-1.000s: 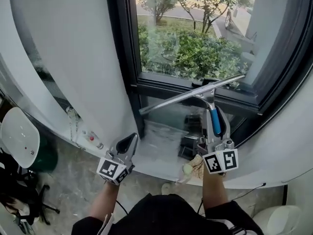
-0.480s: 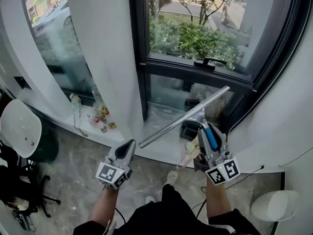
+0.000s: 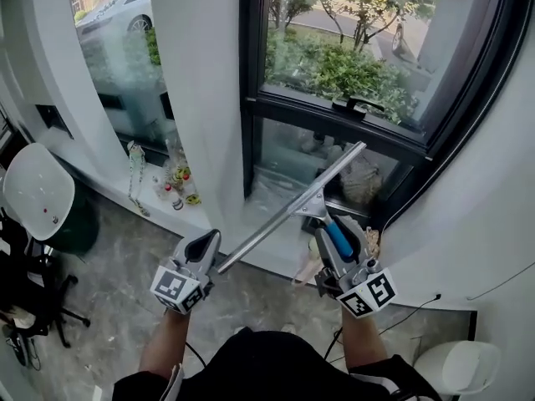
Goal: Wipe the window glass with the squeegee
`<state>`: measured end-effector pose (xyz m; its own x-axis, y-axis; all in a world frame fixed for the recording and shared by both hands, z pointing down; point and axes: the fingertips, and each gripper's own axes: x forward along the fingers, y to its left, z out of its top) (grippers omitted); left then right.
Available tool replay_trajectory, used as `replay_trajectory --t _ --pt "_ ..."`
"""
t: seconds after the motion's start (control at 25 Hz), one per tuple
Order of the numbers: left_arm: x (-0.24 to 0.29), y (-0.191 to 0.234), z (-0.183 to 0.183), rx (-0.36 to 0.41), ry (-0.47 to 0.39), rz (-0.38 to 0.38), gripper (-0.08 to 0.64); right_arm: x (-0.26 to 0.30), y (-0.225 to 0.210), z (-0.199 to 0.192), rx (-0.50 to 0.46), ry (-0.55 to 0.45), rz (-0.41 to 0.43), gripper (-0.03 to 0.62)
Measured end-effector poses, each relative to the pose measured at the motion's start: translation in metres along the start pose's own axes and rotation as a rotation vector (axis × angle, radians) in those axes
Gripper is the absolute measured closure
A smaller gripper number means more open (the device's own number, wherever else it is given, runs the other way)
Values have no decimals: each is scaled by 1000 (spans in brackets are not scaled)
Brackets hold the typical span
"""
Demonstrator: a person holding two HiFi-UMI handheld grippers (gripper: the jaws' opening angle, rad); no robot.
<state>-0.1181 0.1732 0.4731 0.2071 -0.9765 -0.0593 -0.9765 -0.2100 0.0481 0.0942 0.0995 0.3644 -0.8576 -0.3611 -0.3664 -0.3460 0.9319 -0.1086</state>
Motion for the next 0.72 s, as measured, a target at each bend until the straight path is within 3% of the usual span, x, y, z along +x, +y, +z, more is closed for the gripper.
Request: replay_trajectory --t 0.72 --pt "1 -14 14 32 -16 43 558 -2 11 0 13 13 173 459"
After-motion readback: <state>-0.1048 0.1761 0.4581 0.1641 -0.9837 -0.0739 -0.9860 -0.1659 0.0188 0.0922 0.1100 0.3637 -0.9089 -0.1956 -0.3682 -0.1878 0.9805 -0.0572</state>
